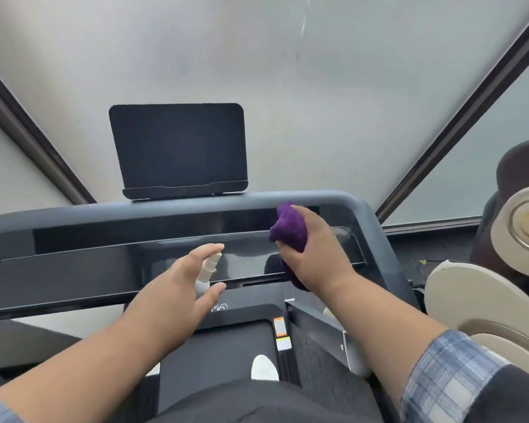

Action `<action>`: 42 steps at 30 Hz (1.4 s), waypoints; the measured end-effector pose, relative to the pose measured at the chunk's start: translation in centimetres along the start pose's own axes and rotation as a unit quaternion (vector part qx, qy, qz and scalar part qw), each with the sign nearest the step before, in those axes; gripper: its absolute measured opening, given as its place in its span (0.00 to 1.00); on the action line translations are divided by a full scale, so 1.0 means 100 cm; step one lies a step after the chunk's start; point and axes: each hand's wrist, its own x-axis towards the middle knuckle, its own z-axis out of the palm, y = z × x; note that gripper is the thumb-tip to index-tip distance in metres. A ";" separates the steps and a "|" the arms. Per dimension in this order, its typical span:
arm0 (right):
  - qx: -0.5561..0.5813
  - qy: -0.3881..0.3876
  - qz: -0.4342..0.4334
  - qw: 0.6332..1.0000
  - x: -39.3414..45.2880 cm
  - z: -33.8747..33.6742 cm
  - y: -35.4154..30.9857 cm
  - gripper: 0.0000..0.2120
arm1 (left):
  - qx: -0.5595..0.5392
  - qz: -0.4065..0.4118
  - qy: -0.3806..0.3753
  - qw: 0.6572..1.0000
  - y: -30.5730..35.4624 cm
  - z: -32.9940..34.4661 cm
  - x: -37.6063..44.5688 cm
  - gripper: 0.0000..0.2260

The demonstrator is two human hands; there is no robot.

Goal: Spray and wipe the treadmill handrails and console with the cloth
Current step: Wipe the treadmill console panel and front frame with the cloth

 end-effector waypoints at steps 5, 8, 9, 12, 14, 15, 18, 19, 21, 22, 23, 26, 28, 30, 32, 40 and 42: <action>-0.164 -0.036 -0.111 0.980 0.056 -0.037 0.050 0.35 | 0.001 -0.027 -0.008 1.000 0.021 0.013 0.044 0.27; -0.245 -0.144 -0.123 0.951 0.067 -0.029 0.079 0.29 | 0.008 -0.034 -0.010 0.999 0.029 0.022 0.062 0.28; -0.286 -0.185 -0.128 0.931 0.068 -0.023 0.088 0.28 | 0.009 -0.038 -0.011 0.999 0.031 0.025 0.068 0.28; -0.308 -0.241 -0.119 0.913 0.066 -0.009 0.104 0.28 | 0.017 -0.047 -0.018 0.999 0.037 0.034 0.078 0.28; -0.277 -0.242 -0.120 0.922 0.065 -0.005 0.109 0.27 | 0.024 -0.050 -0.029 0.998 0.041 0.040 0.082 0.28; -0.266 -0.247 -0.126 0.923 0.065 -0.005 0.111 0.27 | 0.026 -0.053 -0.034 0.998 0.042 0.044 0.084 0.28; -0.243 -0.274 -0.148 0.919 0.067 -0.011 0.114 0.27 | 0.031 -0.060 -0.041 0.997 0.046 0.053 0.091 0.28; -0.233 -0.281 -0.149 0.919 0.069 -0.015 0.114 0.29 | 0.031 -0.064 -0.042 0.997 0.047 0.056 0.094 0.28; -0.225 -0.275 -0.155 0.922 0.076 -0.021 0.114 0.32 | 0.026 -0.069 -0.044 0.996 0.049 0.060 0.097 0.28; -0.229 -0.270 -0.163 0.921 0.080 -0.022 0.115 0.32 | 0.024 -0.075 -0.043 0.996 0.049 0.062 0.097 0.28; -0.238 -0.265 -0.172 0.918 0.081 -0.021 0.116 0.32 | 0.025 -0.076 -0.043 0.996 0.050 0.062 0.096 0.28; -0.288 -0.294 -0.201 0.889 0.077 -0.013 0.125 0.38 | 0.026 -0.082 -0.039 0.996 0.052 0.061 0.093 0.29; -0.320 -0.300 -0.213 0.873 0.074 -0.011 0.133 0.42 | 0.028 -0.092 -0.036 0.995 0.053 0.059 0.091 0.28; -0.336 -0.304 -0.217 0.865 0.077 -0.016 0.138 0.41 | 0.032 -0.098 -0.039 0.994 0.053 0.057 0.089 0.29; -0.348 -0.309 -0.205 0.861 0.078 -0.026 0.141 0.40 | 0.029 -0.101 -0.042 0.994 0.053 0.056 0.088 0.29; -0.357 -0.267 -0.128 0.886 0.058 -0.038 0.150 0.39 | 0.018 -0.078 -0.067 0.995 0.066 0.061 0.096 0.29; -0.342 -0.260 -0.126 0.894 0.058 -0.034 0.152 0.42 | 0.024 -0.063 -0.075 0.995 0.072 0.066 0.101 0.29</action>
